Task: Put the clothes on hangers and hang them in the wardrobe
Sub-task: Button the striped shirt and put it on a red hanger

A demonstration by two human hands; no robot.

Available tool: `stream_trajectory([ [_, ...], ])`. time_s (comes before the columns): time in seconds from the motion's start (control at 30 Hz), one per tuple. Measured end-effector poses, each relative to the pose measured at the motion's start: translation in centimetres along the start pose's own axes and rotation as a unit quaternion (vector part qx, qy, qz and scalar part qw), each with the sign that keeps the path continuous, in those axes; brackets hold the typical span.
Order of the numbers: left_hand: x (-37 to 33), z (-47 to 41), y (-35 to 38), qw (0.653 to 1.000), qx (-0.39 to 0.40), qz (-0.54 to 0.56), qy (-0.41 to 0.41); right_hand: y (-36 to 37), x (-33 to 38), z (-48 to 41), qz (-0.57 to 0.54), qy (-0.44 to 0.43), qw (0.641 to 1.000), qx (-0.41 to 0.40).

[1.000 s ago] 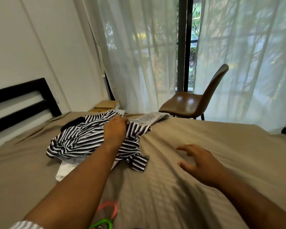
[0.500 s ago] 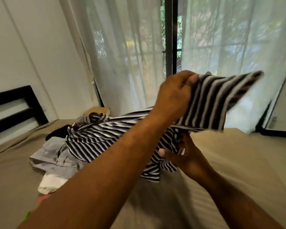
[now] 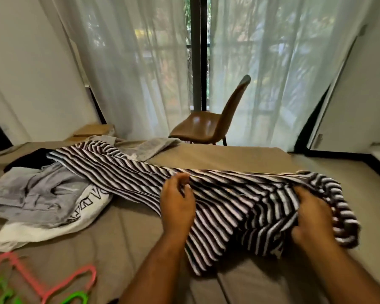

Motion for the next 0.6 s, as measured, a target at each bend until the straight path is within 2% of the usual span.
stream_trajectory([
  [0.07,3.0,-1.0,-0.8,0.996,-0.030,-0.031,-0.082,-2.2,-1.4,-1.8,-0.105,0.041,0.993,-0.028],
  [0.13,6.1,-1.0,-1.8,0.967,-0.052,-0.078,-0.236,-3.2,-2.5,-2.5,-0.148,0.079,0.985,-0.037],
  [0.17,7.4,-0.3,-1.4,0.945,-0.016,-0.103,-0.309,-3.2,-2.8,-2.4,-0.160,0.096,0.982,-0.024],
  [0.2,8.2,0.7,0.1,0.928,0.057,-0.104,-0.353,-2.9,-2.9,-2.4,-0.172,0.103,0.980,0.000],
  [0.23,8.5,2.0,2.5,0.915,0.156,-0.080,-0.363,-2.6,-2.5,-2.1,-0.155,0.095,0.983,0.023],
  [0.3,6.7,5.9,8.0,0.874,0.385,-0.053,-0.293,-1.7,-1.8,-1.6,-0.088,0.067,0.991,0.070],
  [0.33,5.5,8.2,10.1,0.842,0.474,-0.088,-0.243,-1.3,-1.7,-1.5,-0.054,0.052,0.992,0.098],
  [0.37,5.0,10.1,11.6,0.821,0.518,-0.146,-0.192,-0.4,-1.6,-1.1,-0.023,0.041,0.990,0.131],
  [0.4,4.2,11.0,12.8,0.819,0.522,-0.202,-0.129,0.2,-1.8,-0.7,-0.007,0.029,0.986,0.162],
  [0.5,2.5,10.0,14.8,0.852,0.428,-0.303,0.009,1.4,-1.5,0.1,0.083,-0.054,0.974,0.205],
  [0.6,1.0,6.6,13.5,0.921,0.325,-0.209,0.043,0.9,-0.5,-0.8,0.314,-0.163,0.924,0.144],
])
Point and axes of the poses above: each hand's wrist, its own z-axis away from the middle knuckle, its own y-axis out of the palm, x = y × z, the point moved 9 cm from there along -z, towards the middle knuckle, and after that the axes turned 4 degrees about -z, right-handed, at the moved point
